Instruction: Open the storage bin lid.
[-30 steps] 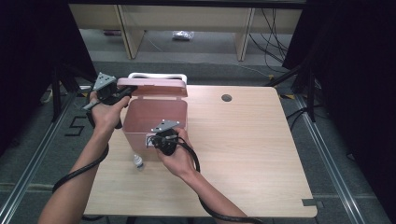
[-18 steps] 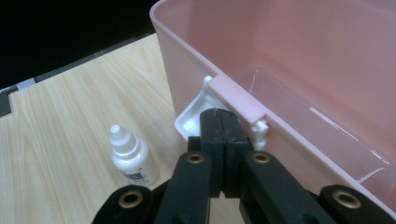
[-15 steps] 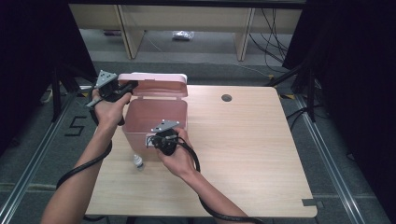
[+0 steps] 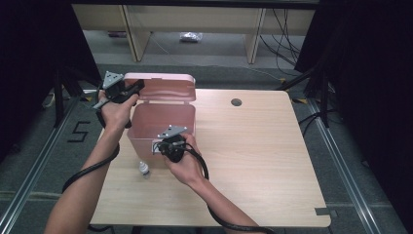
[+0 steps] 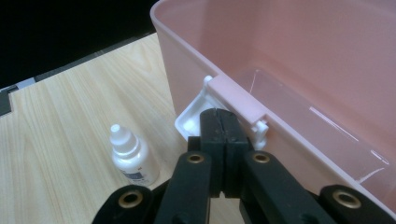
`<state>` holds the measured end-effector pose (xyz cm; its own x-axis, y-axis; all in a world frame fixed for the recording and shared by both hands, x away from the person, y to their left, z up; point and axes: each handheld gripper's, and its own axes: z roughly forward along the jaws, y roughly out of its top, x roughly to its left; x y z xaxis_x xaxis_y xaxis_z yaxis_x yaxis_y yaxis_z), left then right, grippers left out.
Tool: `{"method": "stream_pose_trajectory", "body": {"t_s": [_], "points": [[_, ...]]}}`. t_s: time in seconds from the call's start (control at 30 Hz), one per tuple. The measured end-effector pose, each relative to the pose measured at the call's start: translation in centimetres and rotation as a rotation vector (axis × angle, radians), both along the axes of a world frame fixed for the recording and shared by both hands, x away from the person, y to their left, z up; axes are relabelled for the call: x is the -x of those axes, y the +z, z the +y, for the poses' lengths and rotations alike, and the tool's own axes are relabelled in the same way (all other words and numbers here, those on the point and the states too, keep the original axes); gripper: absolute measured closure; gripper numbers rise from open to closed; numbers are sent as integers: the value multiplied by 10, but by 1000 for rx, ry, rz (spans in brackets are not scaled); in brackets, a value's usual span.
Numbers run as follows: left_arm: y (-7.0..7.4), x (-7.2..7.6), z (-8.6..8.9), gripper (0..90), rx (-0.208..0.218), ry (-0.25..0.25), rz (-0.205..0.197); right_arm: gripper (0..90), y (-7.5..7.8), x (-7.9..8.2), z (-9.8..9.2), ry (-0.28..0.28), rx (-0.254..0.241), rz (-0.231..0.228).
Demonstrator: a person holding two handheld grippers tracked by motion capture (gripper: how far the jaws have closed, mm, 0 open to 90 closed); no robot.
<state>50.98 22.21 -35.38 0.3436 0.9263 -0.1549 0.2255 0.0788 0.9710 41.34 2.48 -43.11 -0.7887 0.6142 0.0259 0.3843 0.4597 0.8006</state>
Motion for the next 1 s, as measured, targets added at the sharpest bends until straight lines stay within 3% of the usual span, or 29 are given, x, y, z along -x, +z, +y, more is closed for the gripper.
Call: {"method": "stream_pose_trajectory", "body": {"t_s": [0.43, 1.0], "points": [[1, -6, -3, 895, 0, 27, -1, 900, 0, 0, 0, 0, 1, 1], [-2, -12, -7, 894, 2, 26, 17, 900, 0, 1, 0, -5, -5, 6]]}}
